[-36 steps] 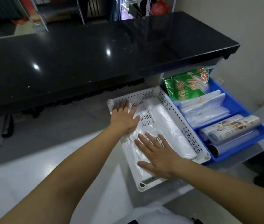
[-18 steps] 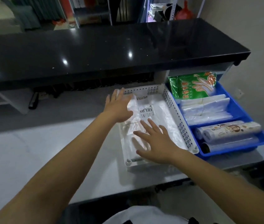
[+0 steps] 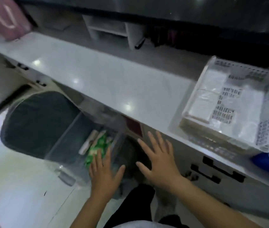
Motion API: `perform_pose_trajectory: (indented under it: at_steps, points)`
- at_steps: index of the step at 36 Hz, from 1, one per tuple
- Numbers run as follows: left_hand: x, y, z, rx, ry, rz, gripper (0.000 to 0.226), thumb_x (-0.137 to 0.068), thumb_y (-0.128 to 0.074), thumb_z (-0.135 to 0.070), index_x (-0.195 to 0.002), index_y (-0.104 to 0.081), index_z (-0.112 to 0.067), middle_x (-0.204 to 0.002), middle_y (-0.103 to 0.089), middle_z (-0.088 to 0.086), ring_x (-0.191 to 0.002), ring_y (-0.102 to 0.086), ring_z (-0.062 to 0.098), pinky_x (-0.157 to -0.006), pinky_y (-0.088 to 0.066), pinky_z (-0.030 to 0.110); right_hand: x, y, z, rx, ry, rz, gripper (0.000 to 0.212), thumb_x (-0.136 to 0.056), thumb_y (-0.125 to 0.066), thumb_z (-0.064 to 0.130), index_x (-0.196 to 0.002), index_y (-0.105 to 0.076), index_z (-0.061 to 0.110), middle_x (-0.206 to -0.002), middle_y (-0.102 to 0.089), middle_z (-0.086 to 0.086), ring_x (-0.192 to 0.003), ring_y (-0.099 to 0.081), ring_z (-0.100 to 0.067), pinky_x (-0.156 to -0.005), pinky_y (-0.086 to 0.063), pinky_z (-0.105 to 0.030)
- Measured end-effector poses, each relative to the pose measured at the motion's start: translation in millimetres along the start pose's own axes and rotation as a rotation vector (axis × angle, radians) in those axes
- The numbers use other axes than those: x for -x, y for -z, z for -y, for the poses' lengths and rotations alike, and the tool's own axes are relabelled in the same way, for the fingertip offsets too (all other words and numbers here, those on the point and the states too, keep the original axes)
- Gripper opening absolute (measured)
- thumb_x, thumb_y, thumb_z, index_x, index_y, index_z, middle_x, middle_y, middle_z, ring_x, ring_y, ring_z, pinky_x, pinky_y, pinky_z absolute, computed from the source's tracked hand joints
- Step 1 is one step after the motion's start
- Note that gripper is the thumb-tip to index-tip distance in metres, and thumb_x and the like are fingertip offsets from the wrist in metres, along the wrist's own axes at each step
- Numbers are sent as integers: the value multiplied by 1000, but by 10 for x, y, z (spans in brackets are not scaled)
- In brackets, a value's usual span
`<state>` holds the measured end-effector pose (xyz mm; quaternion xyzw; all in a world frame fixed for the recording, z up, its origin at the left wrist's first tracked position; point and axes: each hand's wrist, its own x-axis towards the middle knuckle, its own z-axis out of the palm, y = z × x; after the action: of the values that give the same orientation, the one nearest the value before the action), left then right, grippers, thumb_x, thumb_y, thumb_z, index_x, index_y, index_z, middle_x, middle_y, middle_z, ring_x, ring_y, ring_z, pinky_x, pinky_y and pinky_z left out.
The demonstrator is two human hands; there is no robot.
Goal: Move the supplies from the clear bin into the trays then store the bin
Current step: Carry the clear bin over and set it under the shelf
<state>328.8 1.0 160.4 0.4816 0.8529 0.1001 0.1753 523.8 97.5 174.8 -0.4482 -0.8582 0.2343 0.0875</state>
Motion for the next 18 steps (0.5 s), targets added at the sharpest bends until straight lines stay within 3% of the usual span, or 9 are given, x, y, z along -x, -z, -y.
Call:
perform_pose_trajectory:
  at_steps: [6,10,15,18]
  points:
    - [622,-86,958,19,277,42,87,-89,-46,-67,-156,2,-39,-166,8,1,-152,5,27,-120,-4,48,81,-793,419,46,105,343,79,-84,-20,80,-155,-4,48,-164,21,7,-143,37,-17,-118,12,-51]
    - [754,-89,1434,143,436,54,86,-89,-50,-65,-156,-2,-38,-166,5,2,-152,2,27,-120,-7,48,12,-1095,715,105,158,437,77,-87,-26,77,-156,-6,46,-165,19,5,-146,31,-19,-119,8,-51]
    - [447,-23,2109,605,648,58,87,-88,-64,-53,-156,-15,-31,-165,-13,6,-150,-17,25,-120,-20,43,-278,-1434,977,159,166,558,84,-82,-16,81,-156,-8,43,-165,18,5,-148,27,-20,-121,5,-54]
    - [102,38,2550,906,727,129,86,-86,-68,-50,-155,-18,-35,-161,-25,1,-142,-33,23,-110,-33,41,-446,-1686,1088,249,137,598,79,-87,-27,76,-157,-10,41,-167,14,1,-150,21,-23,-121,4,-56]
